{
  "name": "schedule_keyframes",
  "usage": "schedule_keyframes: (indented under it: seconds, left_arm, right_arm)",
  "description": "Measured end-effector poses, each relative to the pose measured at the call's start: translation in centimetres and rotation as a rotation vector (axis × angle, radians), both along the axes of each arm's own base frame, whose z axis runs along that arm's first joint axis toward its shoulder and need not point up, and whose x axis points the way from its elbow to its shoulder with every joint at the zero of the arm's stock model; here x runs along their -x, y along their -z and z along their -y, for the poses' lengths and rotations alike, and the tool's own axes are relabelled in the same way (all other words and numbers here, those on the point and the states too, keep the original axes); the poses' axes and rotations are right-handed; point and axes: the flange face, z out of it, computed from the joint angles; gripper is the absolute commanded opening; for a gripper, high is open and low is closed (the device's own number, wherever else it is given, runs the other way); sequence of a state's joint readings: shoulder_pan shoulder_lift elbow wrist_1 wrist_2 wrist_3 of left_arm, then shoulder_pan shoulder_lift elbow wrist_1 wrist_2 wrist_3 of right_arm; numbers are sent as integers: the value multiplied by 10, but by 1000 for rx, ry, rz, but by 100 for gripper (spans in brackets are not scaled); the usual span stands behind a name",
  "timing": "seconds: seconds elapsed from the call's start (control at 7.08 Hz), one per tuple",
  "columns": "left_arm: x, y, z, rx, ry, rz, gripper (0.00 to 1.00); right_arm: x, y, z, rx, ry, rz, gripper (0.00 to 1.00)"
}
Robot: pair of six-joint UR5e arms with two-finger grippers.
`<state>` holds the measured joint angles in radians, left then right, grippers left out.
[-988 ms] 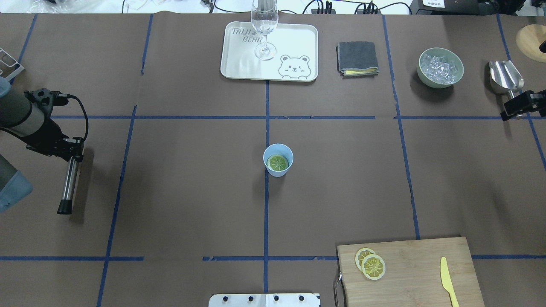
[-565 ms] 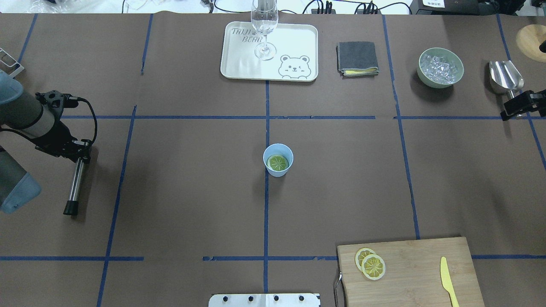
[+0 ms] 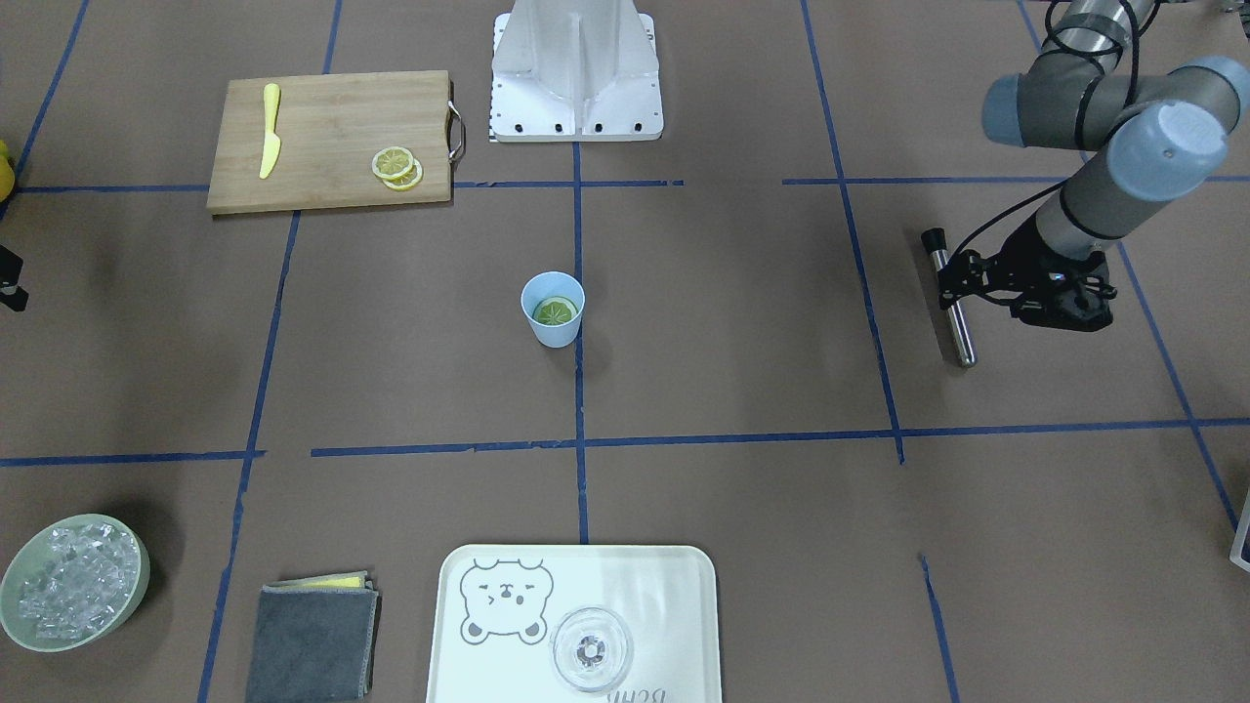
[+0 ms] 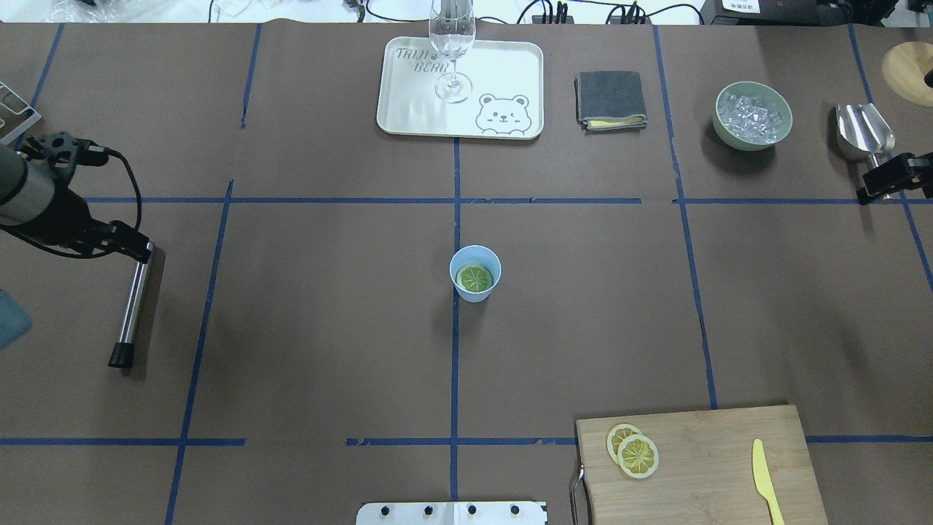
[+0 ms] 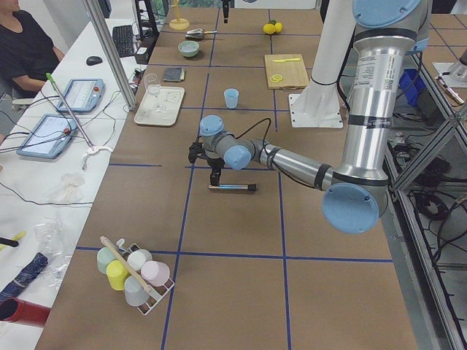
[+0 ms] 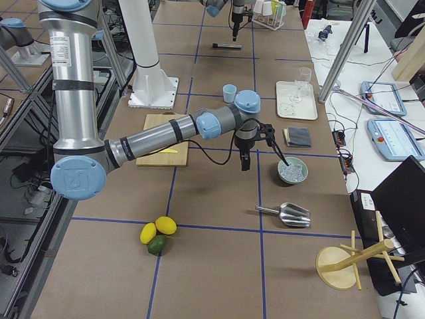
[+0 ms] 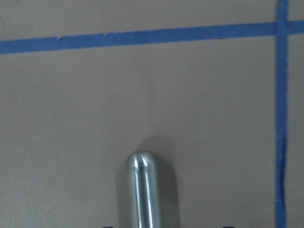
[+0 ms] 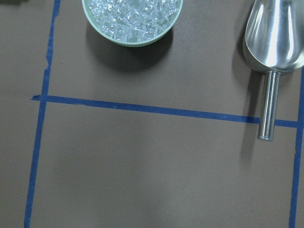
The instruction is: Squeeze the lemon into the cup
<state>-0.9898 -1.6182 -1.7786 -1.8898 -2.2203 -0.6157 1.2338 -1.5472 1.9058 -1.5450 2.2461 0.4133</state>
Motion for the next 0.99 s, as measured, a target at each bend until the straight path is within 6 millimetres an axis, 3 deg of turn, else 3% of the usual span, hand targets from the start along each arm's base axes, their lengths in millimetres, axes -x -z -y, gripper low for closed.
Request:
schedule_keyframes:
  seconds: [0.28,0.56,0.71,0.85,0.99]
  left_arm:
    - [127,-38,8,-149,17,56,100]
    - [256,-101,7,-164,74,134,100]
    - [296,-119,-2,-110,94,127,100]
    - [315,-127,-11,-66,98,98,100]
    - [322,-132,-19,-51,90,82,100]
  right_arm:
    - [-15,-7,2,17,-15,15,100]
    - [-41,-37,6,31,2,29,100]
    - [-62,-58,8,28,11,28,100]
    - [-84,-83,9,29,22,34,100]
    - [-98,-102,8,35,31,43,100]
